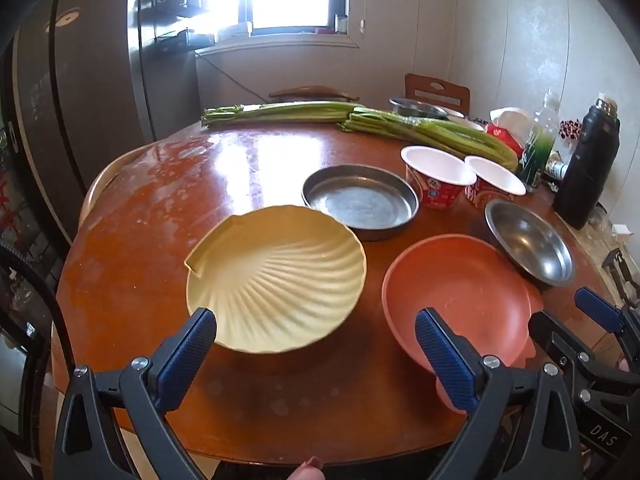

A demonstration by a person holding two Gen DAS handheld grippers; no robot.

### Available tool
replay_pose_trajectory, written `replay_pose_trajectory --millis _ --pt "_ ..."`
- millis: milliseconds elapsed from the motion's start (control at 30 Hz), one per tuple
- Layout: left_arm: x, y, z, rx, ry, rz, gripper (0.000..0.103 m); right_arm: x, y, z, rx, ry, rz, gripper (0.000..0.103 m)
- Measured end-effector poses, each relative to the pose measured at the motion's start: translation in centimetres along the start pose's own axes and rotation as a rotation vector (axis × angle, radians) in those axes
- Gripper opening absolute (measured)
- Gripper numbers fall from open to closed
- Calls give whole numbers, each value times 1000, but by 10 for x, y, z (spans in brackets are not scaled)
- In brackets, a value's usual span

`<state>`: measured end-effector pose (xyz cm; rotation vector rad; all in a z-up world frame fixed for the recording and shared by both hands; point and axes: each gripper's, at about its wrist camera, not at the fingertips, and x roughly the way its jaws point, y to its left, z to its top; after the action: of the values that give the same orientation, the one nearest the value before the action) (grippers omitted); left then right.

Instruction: Organize plates and bowls

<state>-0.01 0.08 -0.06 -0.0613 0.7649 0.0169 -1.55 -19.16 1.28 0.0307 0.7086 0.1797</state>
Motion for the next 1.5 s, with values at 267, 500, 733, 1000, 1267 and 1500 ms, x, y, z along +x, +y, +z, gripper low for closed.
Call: replay_pose_trajectory --millis 267,500,733,1000,1267,1500 --pt "-6 -4 -9 21 -22 18 100 1 0 -10 5 31 9 85" --pt "5 -11 -10 26 26 14 100 1 1 -15 0 30 7 85" --pt "2 -9 -13 23 22 16 100 1 1 -17 -1 32 8 85" --pt "2 -9 -16 34 25 16 100 0 2 -19 -8 36 1 85" --pt "0 -10 -15 37 28 19 100 0 3 -20 -10 41 6 85" --pt "1 -11 -15 42 27 20 100 -1 4 -20 -17 38 3 85"
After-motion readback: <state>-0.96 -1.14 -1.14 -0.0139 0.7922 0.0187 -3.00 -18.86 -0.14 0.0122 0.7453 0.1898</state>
